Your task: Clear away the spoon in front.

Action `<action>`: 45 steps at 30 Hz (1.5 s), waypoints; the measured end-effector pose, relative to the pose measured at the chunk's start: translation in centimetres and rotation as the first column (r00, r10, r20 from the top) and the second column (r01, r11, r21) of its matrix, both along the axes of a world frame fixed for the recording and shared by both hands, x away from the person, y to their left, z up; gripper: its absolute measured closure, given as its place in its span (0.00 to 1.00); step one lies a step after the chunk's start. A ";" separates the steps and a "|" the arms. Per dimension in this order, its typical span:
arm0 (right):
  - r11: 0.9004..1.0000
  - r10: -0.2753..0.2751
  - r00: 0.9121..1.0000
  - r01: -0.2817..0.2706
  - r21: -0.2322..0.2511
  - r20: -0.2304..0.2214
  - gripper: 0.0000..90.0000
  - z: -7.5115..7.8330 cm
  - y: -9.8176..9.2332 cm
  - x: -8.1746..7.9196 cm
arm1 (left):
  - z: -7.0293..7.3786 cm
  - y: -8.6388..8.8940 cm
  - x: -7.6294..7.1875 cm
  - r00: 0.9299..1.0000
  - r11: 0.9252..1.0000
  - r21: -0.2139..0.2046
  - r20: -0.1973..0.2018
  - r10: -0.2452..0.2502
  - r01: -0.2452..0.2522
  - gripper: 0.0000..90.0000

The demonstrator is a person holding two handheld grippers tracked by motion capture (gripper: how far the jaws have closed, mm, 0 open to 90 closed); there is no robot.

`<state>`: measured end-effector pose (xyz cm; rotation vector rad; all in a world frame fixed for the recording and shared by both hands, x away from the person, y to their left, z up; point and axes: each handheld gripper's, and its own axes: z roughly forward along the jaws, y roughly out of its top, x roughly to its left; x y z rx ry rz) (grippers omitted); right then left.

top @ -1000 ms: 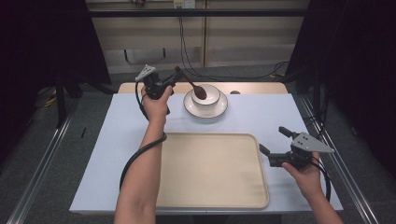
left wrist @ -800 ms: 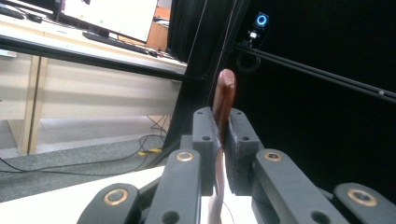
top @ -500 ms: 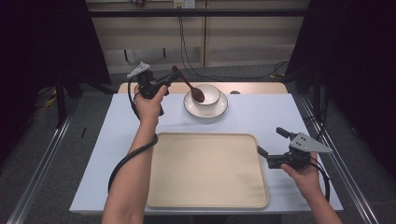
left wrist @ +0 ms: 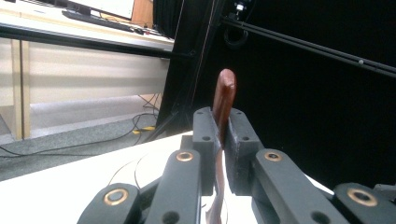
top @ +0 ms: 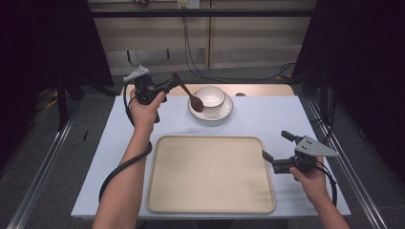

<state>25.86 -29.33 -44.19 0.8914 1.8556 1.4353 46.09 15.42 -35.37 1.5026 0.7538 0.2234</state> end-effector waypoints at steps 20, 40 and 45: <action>1.000 0.024 1.000 -0.024 -0.013 -0.013 0.00 -0.1 0.3 -0.1 | 0.0 1.6 -2.2 0.998 0.998 0.048 -0.041 -0.043 0.045 0.93; 0.999 0.038 0.999 -0.038 -0.012 -0.014 0.00 -0.1 0.3 0.0 | -0.3 2.3 -4.7 0.991 0.992 0.057 -0.071 -0.110 0.114 0.93; 0.999 0.037 0.999 -0.037 -0.011 -0.013 0.00 -0.1 0.3 0.0 | -0.5 2.4 -5.1 0.990 0.990 0.063 -0.075 -0.117 0.122 0.93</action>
